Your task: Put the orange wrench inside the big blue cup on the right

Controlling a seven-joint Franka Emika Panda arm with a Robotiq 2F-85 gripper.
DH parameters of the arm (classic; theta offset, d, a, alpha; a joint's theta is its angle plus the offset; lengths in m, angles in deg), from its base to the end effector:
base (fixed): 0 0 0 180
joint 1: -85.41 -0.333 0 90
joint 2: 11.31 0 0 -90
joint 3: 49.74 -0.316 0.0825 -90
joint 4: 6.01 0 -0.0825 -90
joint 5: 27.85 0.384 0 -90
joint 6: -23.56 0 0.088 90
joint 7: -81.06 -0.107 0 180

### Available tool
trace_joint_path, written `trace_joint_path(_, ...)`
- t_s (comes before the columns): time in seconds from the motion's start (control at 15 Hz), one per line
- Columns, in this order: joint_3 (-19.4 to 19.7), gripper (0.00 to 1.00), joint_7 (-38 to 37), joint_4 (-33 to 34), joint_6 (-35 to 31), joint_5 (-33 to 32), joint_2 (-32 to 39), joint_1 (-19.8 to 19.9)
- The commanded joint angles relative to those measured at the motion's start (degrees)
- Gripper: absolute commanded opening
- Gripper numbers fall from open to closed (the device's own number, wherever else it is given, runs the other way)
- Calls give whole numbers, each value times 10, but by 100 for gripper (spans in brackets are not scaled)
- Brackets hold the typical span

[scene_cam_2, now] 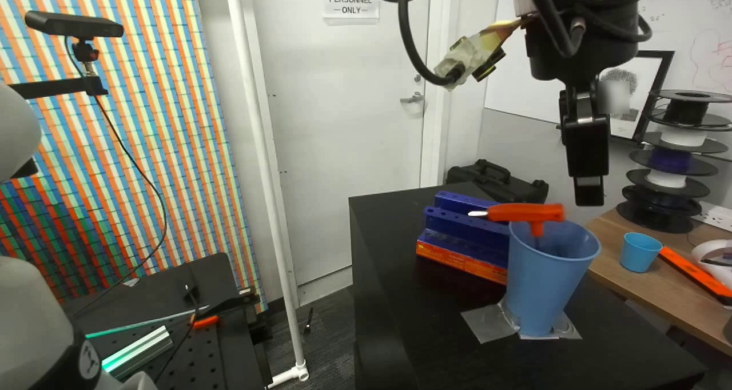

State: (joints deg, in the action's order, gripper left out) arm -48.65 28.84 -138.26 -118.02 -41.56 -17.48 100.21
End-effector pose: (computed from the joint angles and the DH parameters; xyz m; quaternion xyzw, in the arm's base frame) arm 0.5006 -0.1420 0.4169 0.8614 -0.4825 0.1538 0.0391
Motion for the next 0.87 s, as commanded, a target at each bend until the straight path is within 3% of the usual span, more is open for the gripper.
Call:
trace_joint_path(0.0,19,77,27,11,20,42,-39,-27)
trace_joint_path(0.13,22,92,50,5,23,65,-84,-33)
trace_joint_path(0.27,24,100,77,3,26,96,-130,-39)
trace_joint_path(0.6,35,100,113,12,83,188,-196,-41)
trace_joint_path(0.67,16,100,92,14,67,159,-175,-23)
trace_joint_path(0.8,17,100,95,12,74,163,-184,-22)
